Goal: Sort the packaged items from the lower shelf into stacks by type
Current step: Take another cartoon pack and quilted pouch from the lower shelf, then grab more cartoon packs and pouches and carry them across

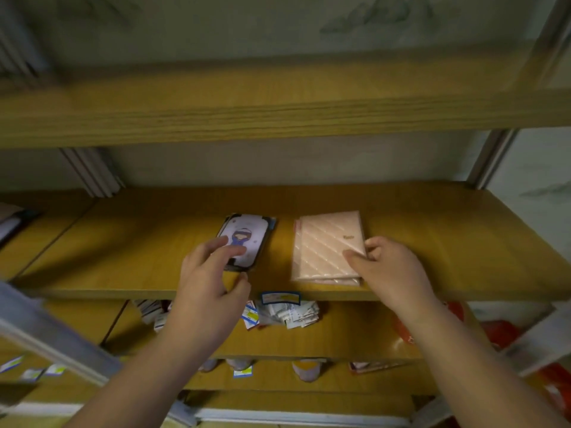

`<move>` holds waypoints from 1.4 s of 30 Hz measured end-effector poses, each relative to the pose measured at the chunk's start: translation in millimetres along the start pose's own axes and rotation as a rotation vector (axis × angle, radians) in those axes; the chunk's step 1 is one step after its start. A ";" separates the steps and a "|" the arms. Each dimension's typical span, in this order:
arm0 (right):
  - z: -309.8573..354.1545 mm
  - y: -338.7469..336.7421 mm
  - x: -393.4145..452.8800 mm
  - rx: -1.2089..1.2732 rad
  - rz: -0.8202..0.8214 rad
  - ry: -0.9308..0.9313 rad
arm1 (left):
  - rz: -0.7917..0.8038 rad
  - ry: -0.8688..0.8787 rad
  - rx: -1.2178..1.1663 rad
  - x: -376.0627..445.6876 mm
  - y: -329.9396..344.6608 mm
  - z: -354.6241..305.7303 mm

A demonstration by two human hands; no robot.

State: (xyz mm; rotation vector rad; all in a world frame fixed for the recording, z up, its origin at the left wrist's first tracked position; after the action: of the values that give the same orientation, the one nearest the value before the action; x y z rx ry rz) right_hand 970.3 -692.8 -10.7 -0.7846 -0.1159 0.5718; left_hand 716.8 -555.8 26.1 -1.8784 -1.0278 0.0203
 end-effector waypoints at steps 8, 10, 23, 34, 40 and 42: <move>12.3 -13.9 -13.8 -0.461 -0.118 -0.142 | 0.067 -0.042 0.026 -10.3 -6.2 -6.2; 15.6 -14.0 -18.9 -0.477 -0.120 -0.177 | 0.073 -0.034 0.067 -10.4 -9.3 -5.0; 101.9 15.0 -80.1 -0.189 -0.084 -0.569 | 0.050 0.063 0.320 -16.5 -55.1 6.6; 193.3 104.6 -159.0 -0.188 0.007 -0.651 | -0.107 -0.015 0.164 -79.4 -157.5 97.6; 261.8 182.9 -228.1 -0.201 0.064 -0.697 | -0.151 -0.069 0.120 -141.4 -244.6 177.4; 284.7 215.0 -251.3 -0.203 0.086 -0.713 | -0.181 -0.082 0.129 -160.5 -276.9 210.5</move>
State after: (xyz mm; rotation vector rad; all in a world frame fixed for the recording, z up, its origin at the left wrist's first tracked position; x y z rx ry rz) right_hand 576.3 -522.9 69.0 -0.7535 -0.8086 0.9134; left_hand 348.2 -456.0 56.1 -1.6740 -1.2208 0.0561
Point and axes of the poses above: each hand's wrist, its own x-axis towards the middle knuckle, its own y-axis out of the palm, z = x × y, the point moved 7 cm from there along x, towards the middle knuckle, and after that the axes turned 12 degrees about y, right-handed, at the moved point
